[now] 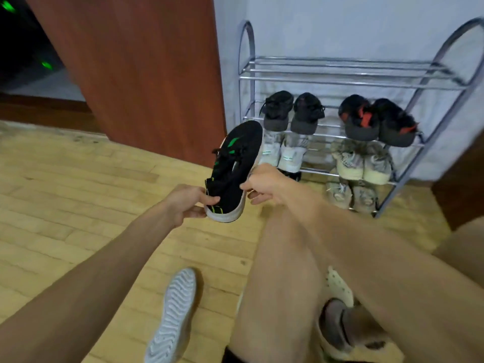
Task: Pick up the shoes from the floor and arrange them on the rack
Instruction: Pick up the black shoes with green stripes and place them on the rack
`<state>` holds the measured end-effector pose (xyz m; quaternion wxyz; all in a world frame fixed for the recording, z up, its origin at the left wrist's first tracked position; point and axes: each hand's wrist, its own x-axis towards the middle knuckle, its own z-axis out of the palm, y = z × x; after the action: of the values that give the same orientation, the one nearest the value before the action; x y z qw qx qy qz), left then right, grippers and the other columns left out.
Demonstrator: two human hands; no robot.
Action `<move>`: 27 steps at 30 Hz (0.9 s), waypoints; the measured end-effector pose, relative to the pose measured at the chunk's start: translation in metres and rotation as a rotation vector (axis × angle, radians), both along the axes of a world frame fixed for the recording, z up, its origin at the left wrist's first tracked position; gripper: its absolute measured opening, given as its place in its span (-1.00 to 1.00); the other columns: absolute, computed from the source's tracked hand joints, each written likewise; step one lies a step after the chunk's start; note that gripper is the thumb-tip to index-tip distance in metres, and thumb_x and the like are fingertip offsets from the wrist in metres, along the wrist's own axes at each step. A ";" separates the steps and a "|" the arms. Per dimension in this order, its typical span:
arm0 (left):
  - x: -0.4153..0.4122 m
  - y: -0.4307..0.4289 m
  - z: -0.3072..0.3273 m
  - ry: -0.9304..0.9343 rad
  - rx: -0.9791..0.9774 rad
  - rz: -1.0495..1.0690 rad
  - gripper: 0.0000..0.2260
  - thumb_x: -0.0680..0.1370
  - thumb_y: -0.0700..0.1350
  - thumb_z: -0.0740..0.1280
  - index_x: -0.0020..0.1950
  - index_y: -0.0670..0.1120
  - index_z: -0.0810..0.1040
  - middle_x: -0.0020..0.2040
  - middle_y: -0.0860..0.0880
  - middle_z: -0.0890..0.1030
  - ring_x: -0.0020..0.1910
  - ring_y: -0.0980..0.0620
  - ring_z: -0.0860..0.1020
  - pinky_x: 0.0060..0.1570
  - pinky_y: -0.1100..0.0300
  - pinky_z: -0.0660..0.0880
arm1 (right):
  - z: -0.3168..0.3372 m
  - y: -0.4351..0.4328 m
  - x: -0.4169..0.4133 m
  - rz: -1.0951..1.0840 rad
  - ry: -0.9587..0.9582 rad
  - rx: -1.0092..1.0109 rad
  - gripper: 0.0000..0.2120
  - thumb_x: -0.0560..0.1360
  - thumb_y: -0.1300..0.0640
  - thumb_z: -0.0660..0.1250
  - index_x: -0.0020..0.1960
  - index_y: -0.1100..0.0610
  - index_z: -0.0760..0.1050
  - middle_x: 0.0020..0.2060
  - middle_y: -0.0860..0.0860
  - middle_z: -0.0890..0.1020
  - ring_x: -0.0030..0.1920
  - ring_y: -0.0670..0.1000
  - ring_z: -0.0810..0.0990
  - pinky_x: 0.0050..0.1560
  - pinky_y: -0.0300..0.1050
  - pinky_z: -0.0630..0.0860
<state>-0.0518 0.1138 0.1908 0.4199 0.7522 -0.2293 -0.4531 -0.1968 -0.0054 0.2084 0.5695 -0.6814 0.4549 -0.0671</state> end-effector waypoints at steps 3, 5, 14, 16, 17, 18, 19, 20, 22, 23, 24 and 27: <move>-0.013 -0.043 0.033 -0.089 -0.051 -0.081 -0.83 0.42 -0.29 0.45 0.00 -0.17 0.66 -0.08 -0.10 0.68 -0.10 -0.05 0.62 -0.27 0.24 0.60 | 0.025 -0.033 -0.025 -0.112 -0.123 0.060 -0.70 0.53 0.29 0.33 0.26 0.25 0.50 0.13 0.20 0.60 0.04 0.20 0.64 0.03 0.11 0.64; -0.027 -0.074 0.054 -0.136 -0.081 -0.091 -0.79 0.42 -0.32 0.45 0.04 -0.19 0.65 -0.09 -0.13 0.65 -0.15 -0.02 0.60 -0.33 0.30 0.60 | 0.041 -0.053 -0.041 -0.155 -0.168 0.014 -0.81 0.54 0.32 0.30 0.15 0.24 0.51 0.05 0.20 0.60 -0.10 0.16 0.64 -0.02 0.13 0.65; -0.134 -0.187 0.092 -0.254 -0.134 -0.342 -0.75 0.47 -0.20 0.42 0.14 -0.16 0.58 -0.02 -0.10 0.65 -0.13 -0.05 0.57 0.03 0.01 0.55 | 0.077 -0.134 -0.151 -0.388 -0.303 -0.166 -0.73 0.48 0.41 0.28 0.12 0.19 0.57 0.01 0.18 0.68 -0.09 0.14 0.68 -0.08 0.08 0.67; -0.169 -0.204 0.090 -0.253 -0.102 -0.416 -0.75 0.48 -0.13 0.41 0.14 -0.13 0.57 0.01 -0.09 0.65 -0.14 -0.05 0.58 -0.10 0.07 0.56 | 0.072 -0.144 -0.187 -0.405 -0.294 -0.175 -0.73 0.49 0.42 0.28 0.13 0.22 0.59 -0.05 0.17 0.68 -0.22 0.07 0.67 -0.25 -0.03 0.67; -0.186 -0.212 0.088 -0.231 -0.085 -0.432 -0.76 0.49 -0.14 0.39 0.14 -0.16 0.56 -0.01 -0.10 0.65 -0.17 -0.05 0.59 -0.18 0.12 0.58 | 0.068 -0.147 -0.204 -0.411 -0.271 -0.182 -0.72 0.49 0.43 0.27 0.14 0.25 0.58 -0.12 0.15 0.68 -0.31 0.01 0.66 -0.36 -0.11 0.65; -0.202 -0.219 0.084 -0.199 -0.073 -0.433 -0.77 0.50 -0.17 0.38 0.13 -0.22 0.56 -0.05 -0.13 0.65 -0.21 -0.06 0.60 -0.26 0.14 0.60 | 0.064 -0.149 -0.222 -0.418 -0.243 -0.185 -0.72 0.50 0.43 0.26 0.16 0.28 0.58 -0.18 0.13 0.66 -0.39 -0.02 0.64 -0.44 -0.16 0.61; -0.216 -0.223 0.079 -0.181 -0.063 -0.439 -0.77 0.49 -0.21 0.38 0.11 -0.26 0.55 -0.09 -0.15 0.64 -0.22 -0.09 0.61 -0.29 0.12 0.63 | 0.057 -0.151 -0.239 -0.422 -0.219 -0.178 -0.72 0.51 0.44 0.25 0.17 0.30 0.58 -0.21 0.13 0.65 -0.40 -0.02 0.64 -0.45 -0.17 0.61; -0.231 -0.228 0.072 -0.184 -0.046 -0.468 -0.79 0.48 -0.24 0.38 0.09 -0.28 0.55 -0.10 -0.17 0.64 -0.20 -0.13 0.63 -0.22 0.06 0.65 | 0.049 -0.152 -0.257 -0.422 -0.200 -0.166 -0.72 0.52 0.43 0.24 0.18 0.31 0.57 -0.20 0.13 0.65 -0.37 0.02 0.64 -0.41 -0.13 0.63; -0.260 -0.232 0.057 -0.202 0.000 -0.554 -0.84 0.47 -0.27 0.38 0.04 -0.23 0.57 -0.07 -0.18 0.66 -0.10 -0.20 0.66 -0.05 -0.07 0.63 | 0.032 -0.152 -0.293 -0.417 -0.183 -0.127 -0.74 0.52 0.42 0.25 0.18 0.31 0.56 -0.27 0.07 0.68 -0.33 0.04 0.65 -0.25 -0.05 0.68; -0.275 -0.233 0.049 -0.190 0.022 -0.582 -0.85 0.47 -0.28 0.37 0.03 -0.22 0.56 -0.07 -0.20 0.66 -0.08 -0.22 0.65 -0.03 -0.08 0.62 | 0.022 -0.151 -0.311 -0.423 -0.188 -0.103 -0.74 0.52 0.41 0.27 0.18 0.29 0.56 -0.32 0.03 0.69 -0.34 0.02 0.66 -0.21 -0.05 0.68; -0.289 -0.235 0.039 -0.165 0.040 -0.597 -0.83 0.47 -0.29 0.38 0.05 -0.22 0.55 -0.05 -0.21 0.65 -0.07 -0.23 0.65 -0.05 -0.06 0.62 | 0.013 -0.149 -0.328 -0.440 -0.189 -0.084 -0.74 0.52 0.39 0.29 0.18 0.27 0.57 -0.30 0.03 0.70 -0.32 0.02 0.67 -0.20 -0.08 0.68; -0.331 -0.232 0.003 -0.040 0.099 -0.600 -0.78 0.47 -0.29 0.38 0.11 -0.24 0.53 -0.07 -0.20 0.64 -0.17 -0.17 0.65 -0.19 0.04 0.64 | -0.025 -0.143 -0.375 -0.543 -0.206 -0.015 -0.76 0.55 0.28 0.32 0.20 0.26 0.56 -0.07 0.14 0.69 -0.17 0.11 0.68 -0.18 -0.08 0.68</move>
<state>-0.3824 -0.1180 0.1941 0.2255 0.6791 -0.4272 -0.5527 -0.5721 -0.1482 0.1830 0.5690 -0.5285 0.5598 -0.2891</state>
